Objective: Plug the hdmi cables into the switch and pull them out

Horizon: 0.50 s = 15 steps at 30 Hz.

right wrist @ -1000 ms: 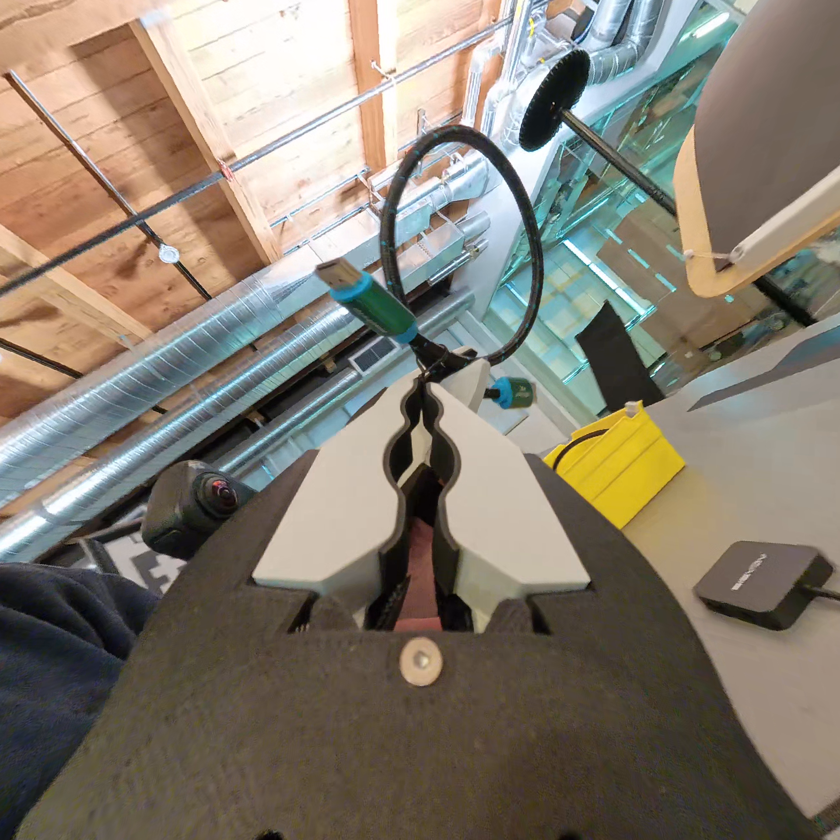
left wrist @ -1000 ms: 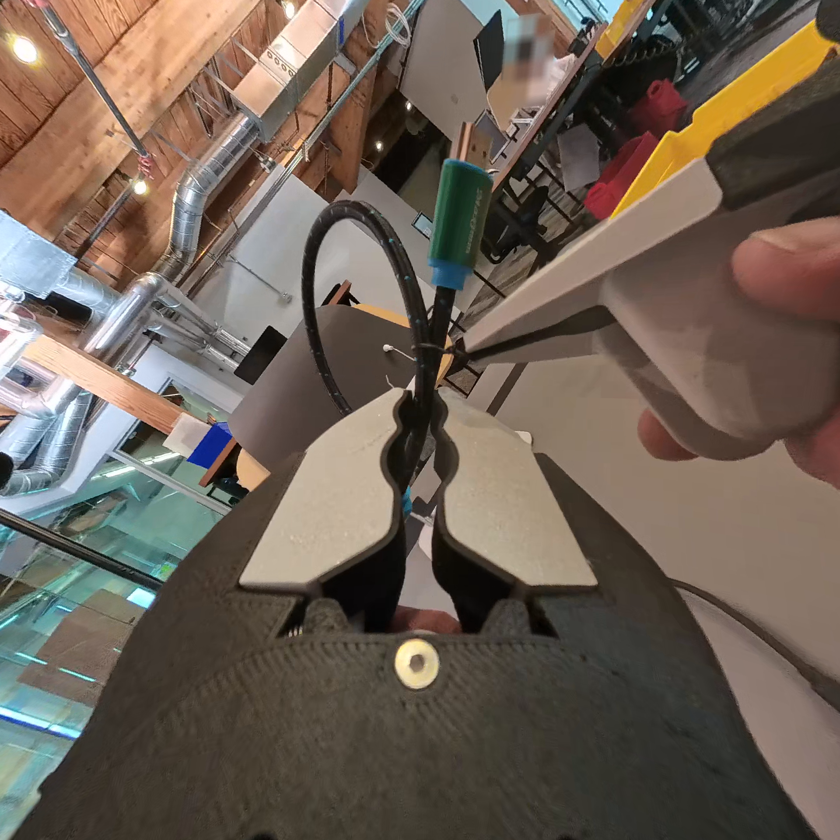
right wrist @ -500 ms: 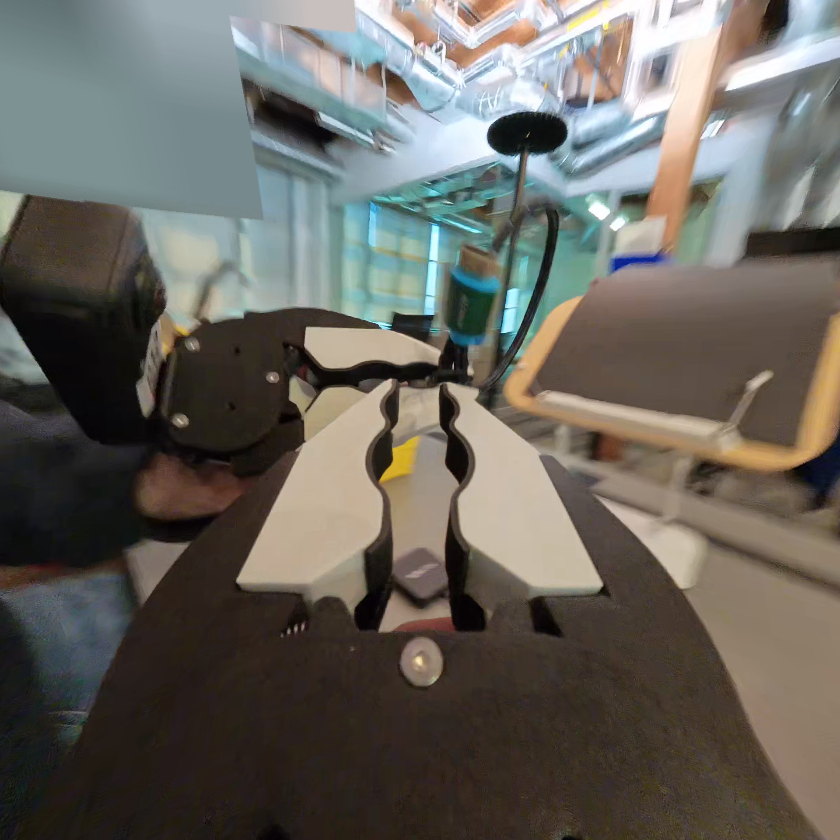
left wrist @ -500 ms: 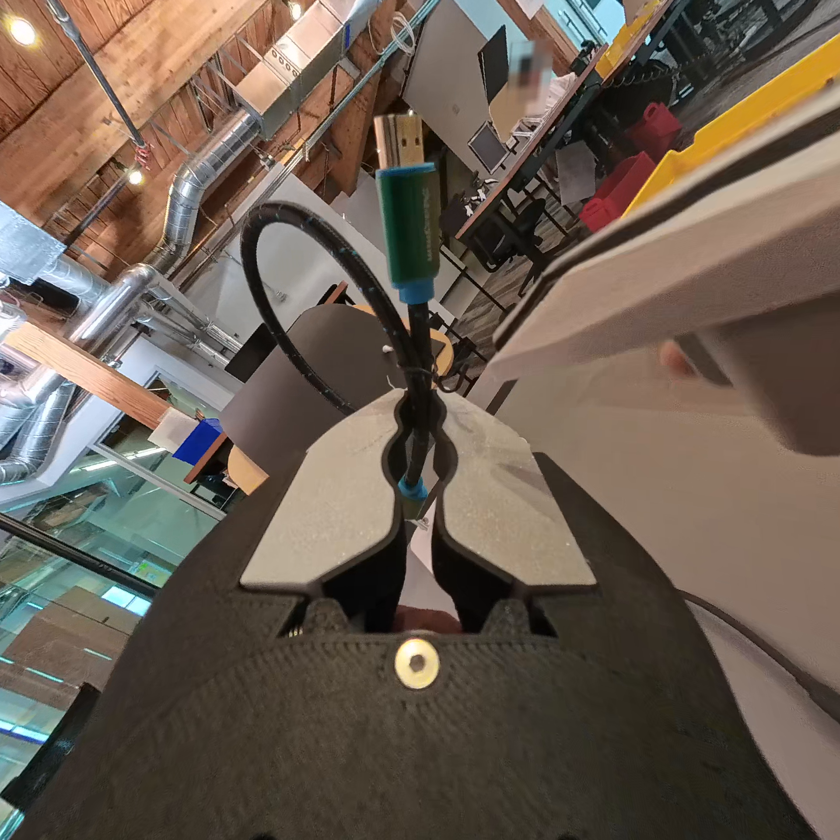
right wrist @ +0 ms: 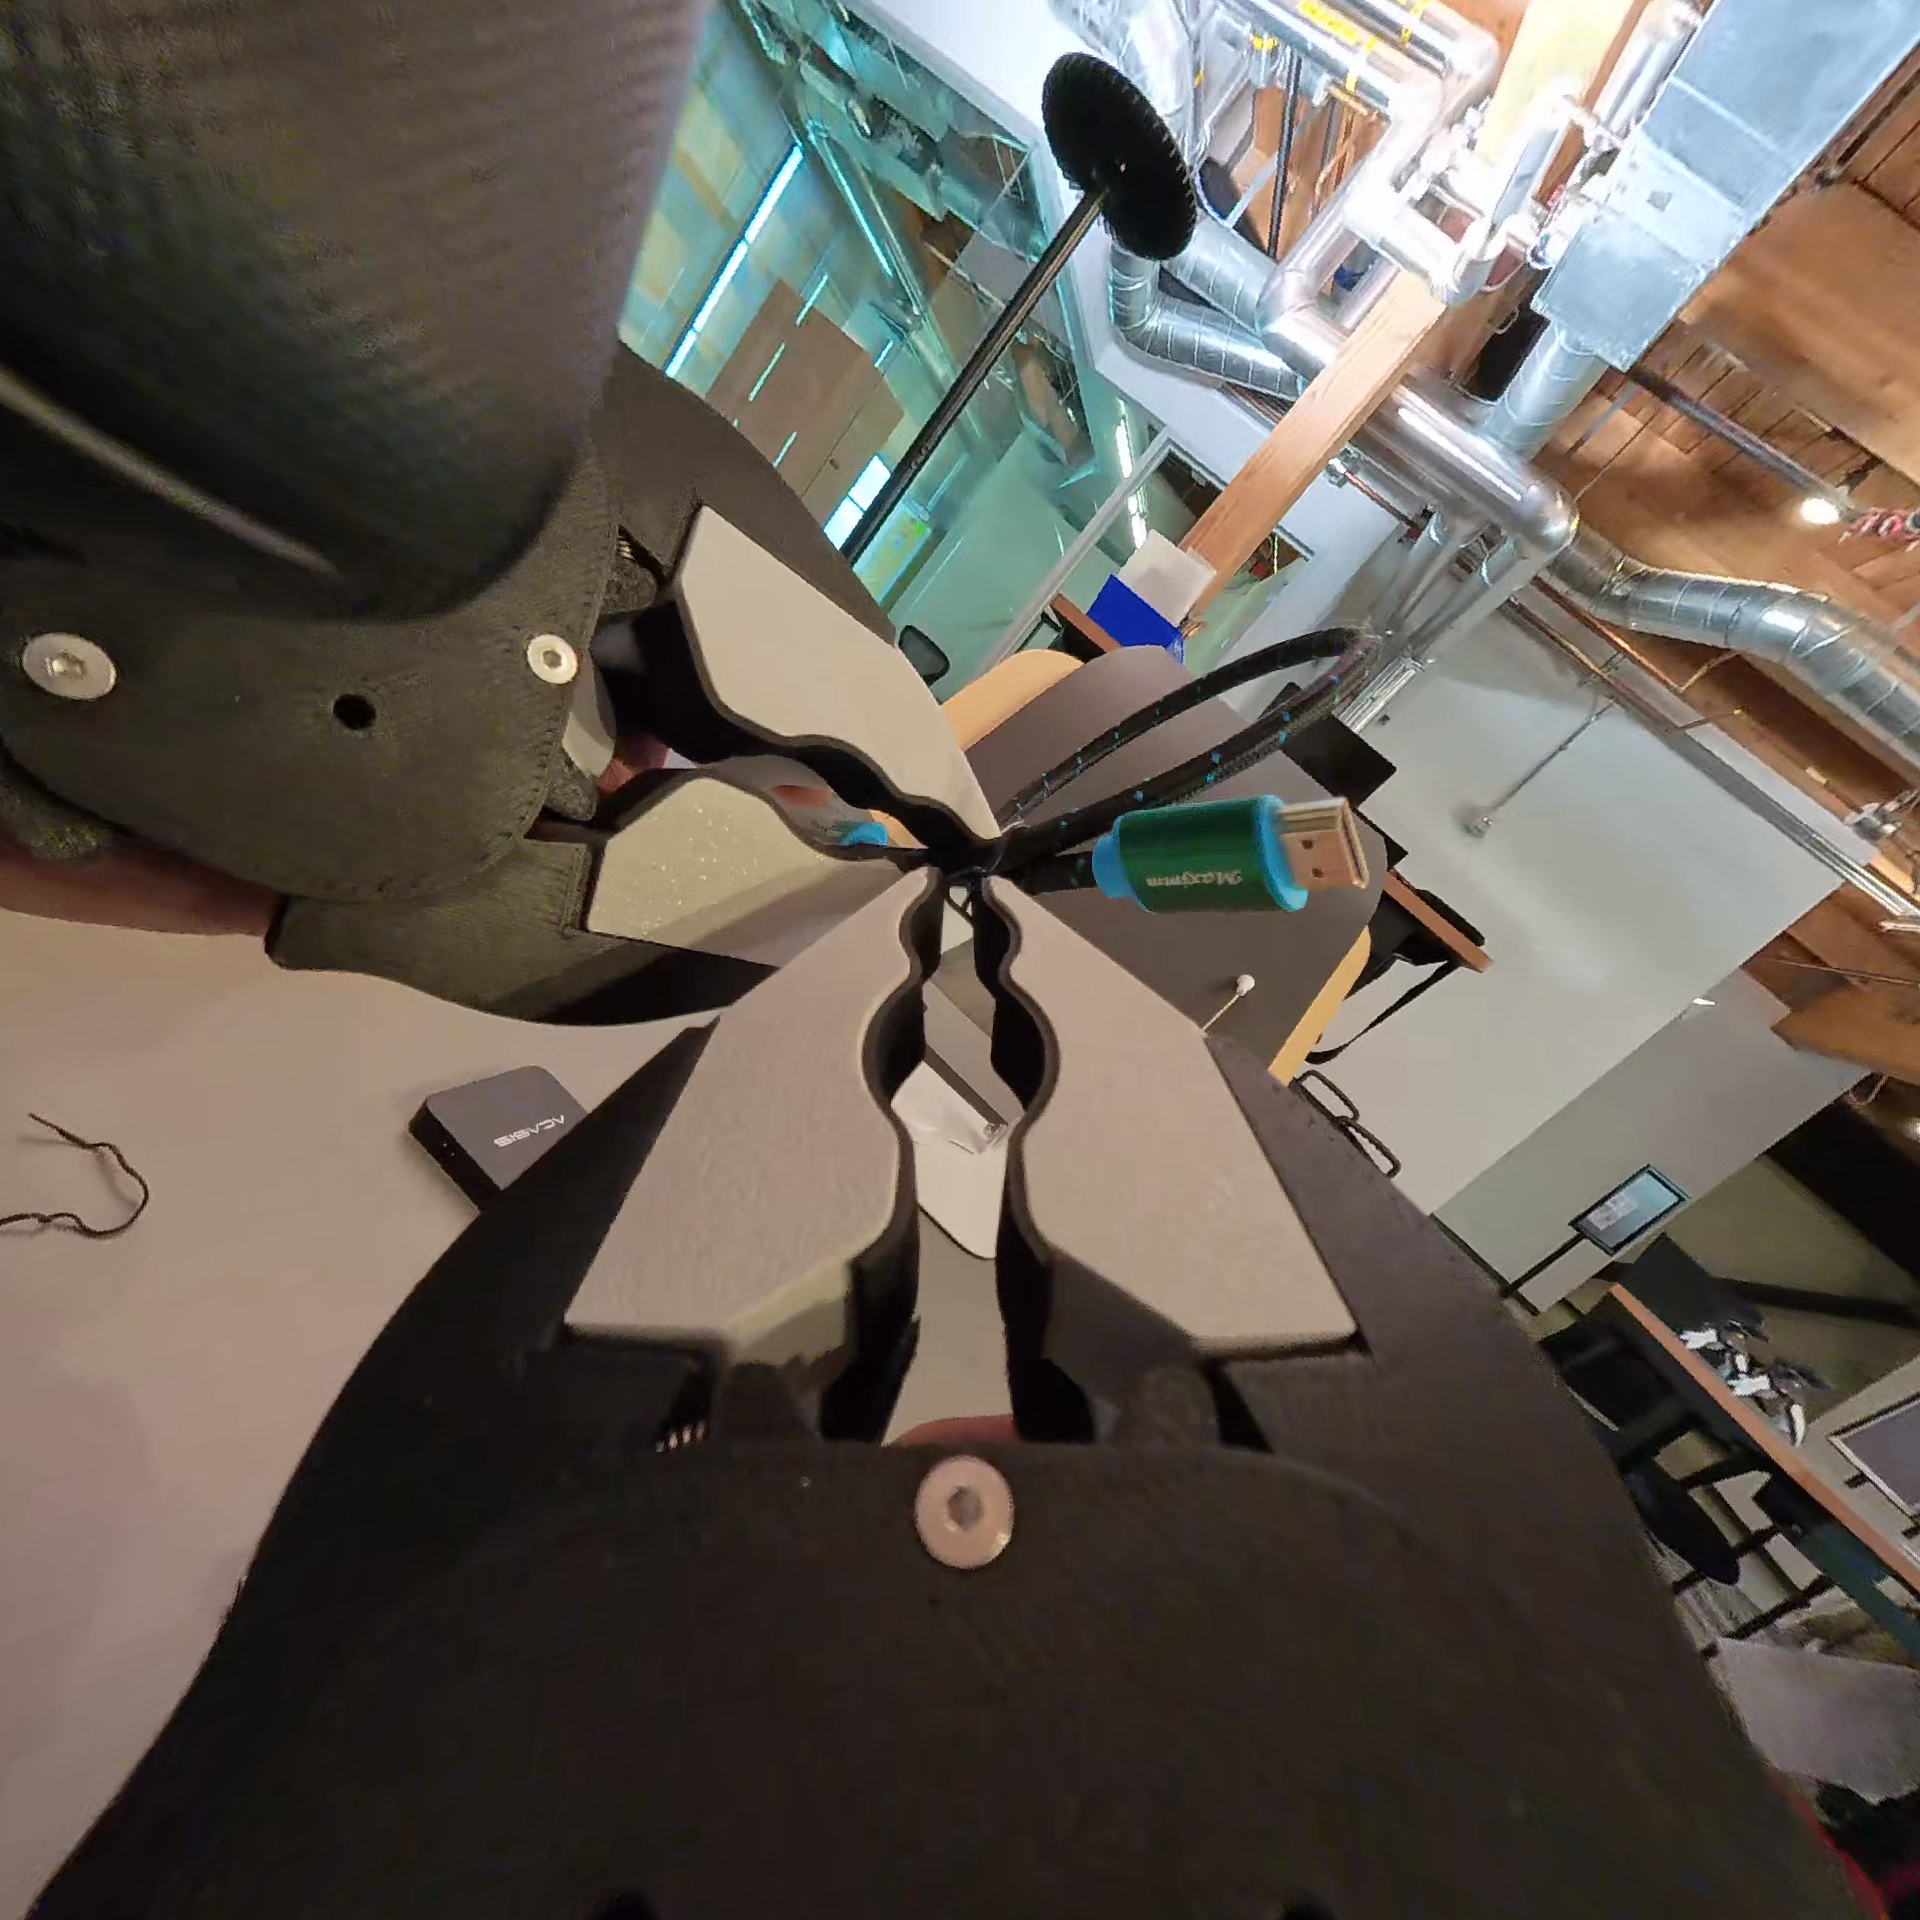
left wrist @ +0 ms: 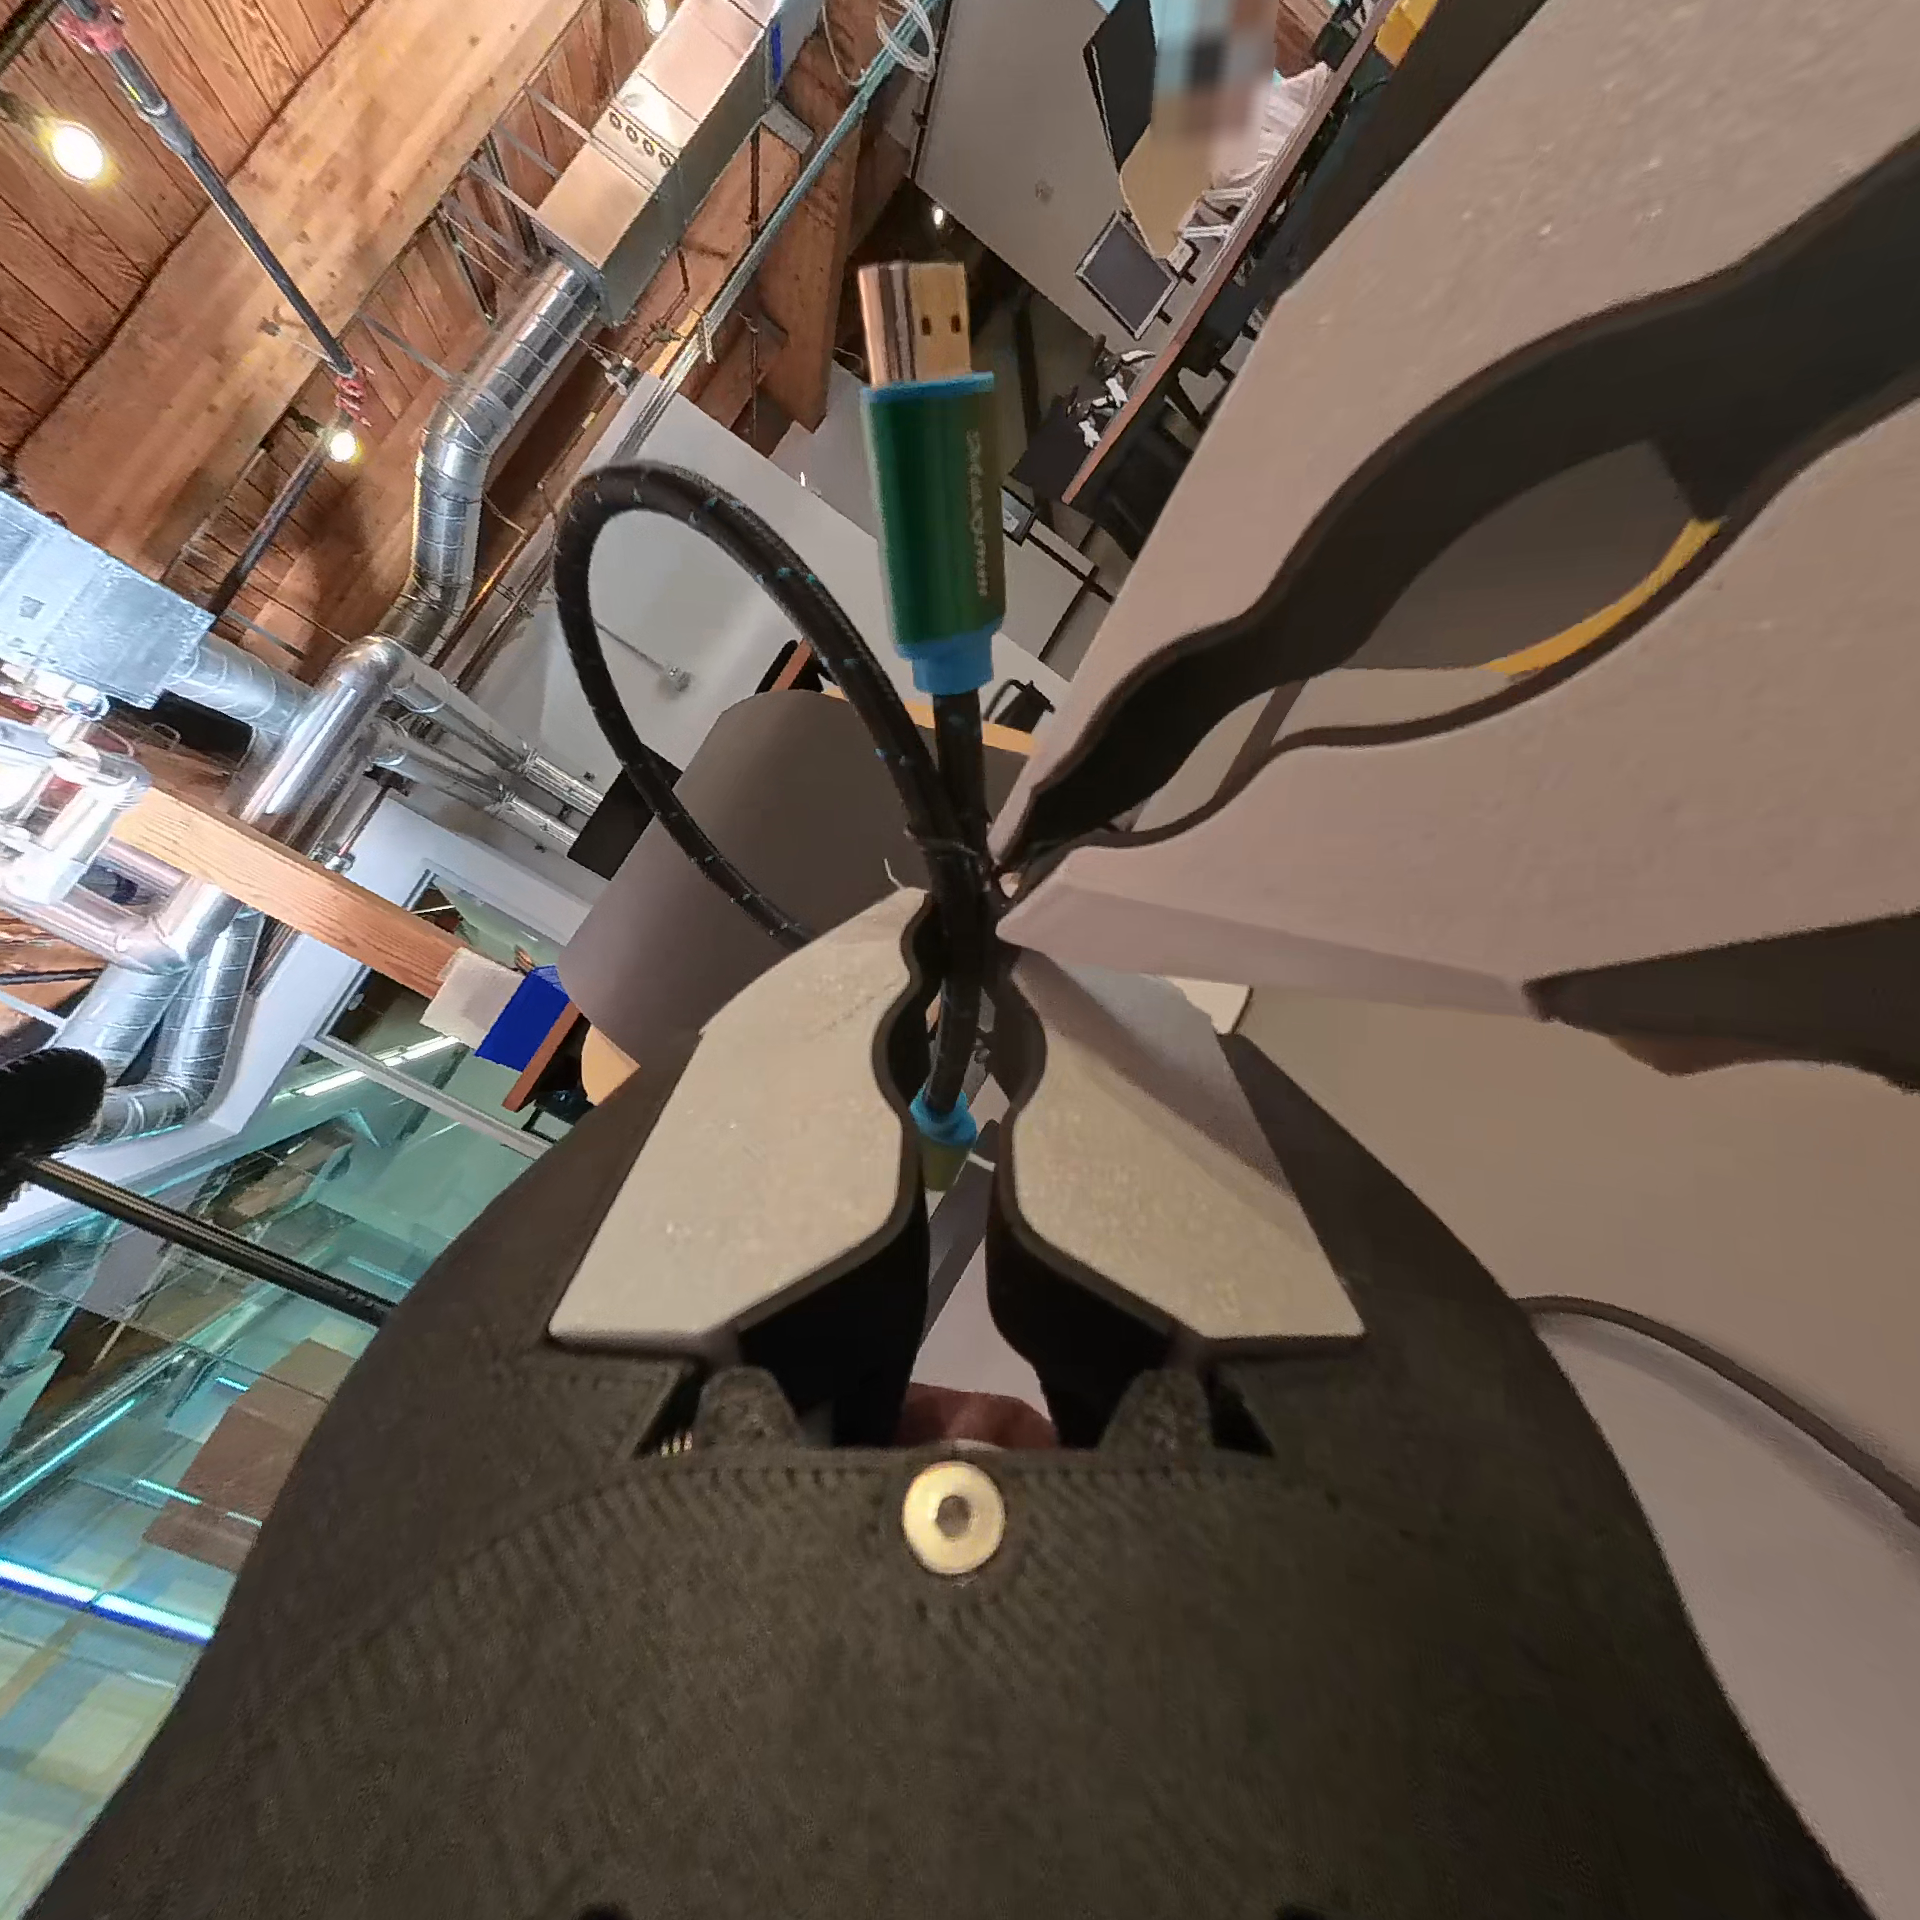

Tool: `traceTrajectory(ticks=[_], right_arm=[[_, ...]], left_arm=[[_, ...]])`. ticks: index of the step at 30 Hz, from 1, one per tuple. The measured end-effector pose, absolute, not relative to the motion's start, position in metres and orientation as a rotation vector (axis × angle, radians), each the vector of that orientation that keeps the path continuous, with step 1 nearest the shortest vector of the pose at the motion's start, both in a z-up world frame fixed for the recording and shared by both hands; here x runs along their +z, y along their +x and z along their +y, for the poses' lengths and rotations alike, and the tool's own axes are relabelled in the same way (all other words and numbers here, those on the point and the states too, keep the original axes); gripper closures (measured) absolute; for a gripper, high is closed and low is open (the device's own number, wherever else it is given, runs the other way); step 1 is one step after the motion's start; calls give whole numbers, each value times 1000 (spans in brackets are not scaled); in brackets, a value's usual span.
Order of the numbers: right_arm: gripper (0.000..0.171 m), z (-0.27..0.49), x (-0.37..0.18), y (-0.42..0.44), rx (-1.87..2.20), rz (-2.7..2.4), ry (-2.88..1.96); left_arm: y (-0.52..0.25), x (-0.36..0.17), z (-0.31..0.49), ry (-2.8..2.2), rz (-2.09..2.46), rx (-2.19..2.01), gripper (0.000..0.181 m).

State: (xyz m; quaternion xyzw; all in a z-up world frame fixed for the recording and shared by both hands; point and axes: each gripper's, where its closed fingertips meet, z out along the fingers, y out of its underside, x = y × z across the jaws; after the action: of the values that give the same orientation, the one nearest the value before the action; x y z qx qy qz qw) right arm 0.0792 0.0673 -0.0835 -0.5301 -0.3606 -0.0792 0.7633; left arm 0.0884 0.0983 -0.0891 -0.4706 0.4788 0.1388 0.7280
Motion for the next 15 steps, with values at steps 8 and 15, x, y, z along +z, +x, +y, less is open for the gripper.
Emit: traceTrajectory(ticks=[8, 15], right_arm=[[171, 72, -71, 69, 487, -669, -1260], [171, 59, -41, 54, 1613, -333, -1108]], left_arm=[[78, -76, 104, -1025, 1030, 340, 176], [63, -52, 102, -972, 939, 305, 175]])
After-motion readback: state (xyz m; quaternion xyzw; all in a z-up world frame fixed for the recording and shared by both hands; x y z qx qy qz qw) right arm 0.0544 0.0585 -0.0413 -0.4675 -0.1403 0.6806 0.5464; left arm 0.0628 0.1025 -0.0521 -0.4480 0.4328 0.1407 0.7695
